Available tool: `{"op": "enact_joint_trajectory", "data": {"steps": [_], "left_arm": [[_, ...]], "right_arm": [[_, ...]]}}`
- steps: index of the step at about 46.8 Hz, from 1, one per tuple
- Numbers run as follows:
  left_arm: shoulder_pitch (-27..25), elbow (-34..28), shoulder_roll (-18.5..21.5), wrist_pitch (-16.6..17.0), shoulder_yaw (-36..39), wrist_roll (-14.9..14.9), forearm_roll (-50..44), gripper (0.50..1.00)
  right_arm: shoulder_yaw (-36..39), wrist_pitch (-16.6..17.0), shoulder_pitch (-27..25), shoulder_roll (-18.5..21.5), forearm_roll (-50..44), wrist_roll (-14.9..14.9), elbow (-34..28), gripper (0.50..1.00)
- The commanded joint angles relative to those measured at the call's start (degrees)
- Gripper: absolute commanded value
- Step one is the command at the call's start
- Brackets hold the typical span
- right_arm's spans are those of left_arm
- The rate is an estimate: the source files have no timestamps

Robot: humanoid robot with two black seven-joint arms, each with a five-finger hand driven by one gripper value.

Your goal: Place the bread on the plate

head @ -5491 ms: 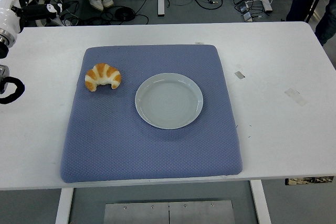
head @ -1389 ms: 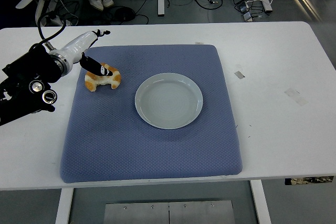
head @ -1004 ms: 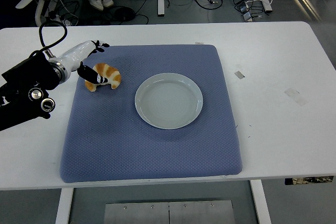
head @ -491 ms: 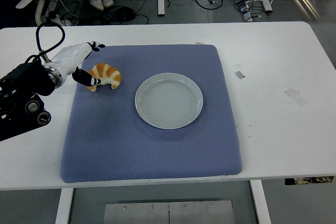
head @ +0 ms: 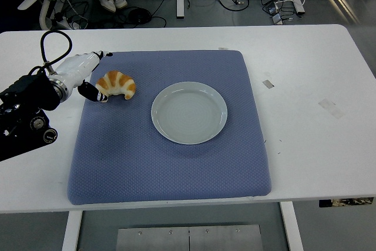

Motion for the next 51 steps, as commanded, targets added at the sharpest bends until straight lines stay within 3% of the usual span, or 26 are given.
{"op": "enact_joint_trajectory", "data": {"steps": [1,31,39,51], "left_arm": [[0.0,1.1,-0.6,0.0,0.0,-0.1,0.0,0.972],[-0.2,5.5,-5.0,-1.0,-0.1,-1.1,-1.2,0.948],[-0.1,5.5,-5.2,-3.1,-0.1,-1.1,-1.3,0.862],[-0.1,5.6,-5.6,-5.0,-0.1,-1.1,-1.4,0.808]], "right_arm": [[0.0,0.0,0.0,0.0,0.0,0.0,0.0,1.000],[0.0,0.0,0.0,0.0,0.0,0.0,0.0,1.000],[0.0,0.0,0.0,0.0,0.0,0.0,0.0,1.000],[0.0,0.0,0.0,0.0,0.0,0.0,0.0,1.000]]}}
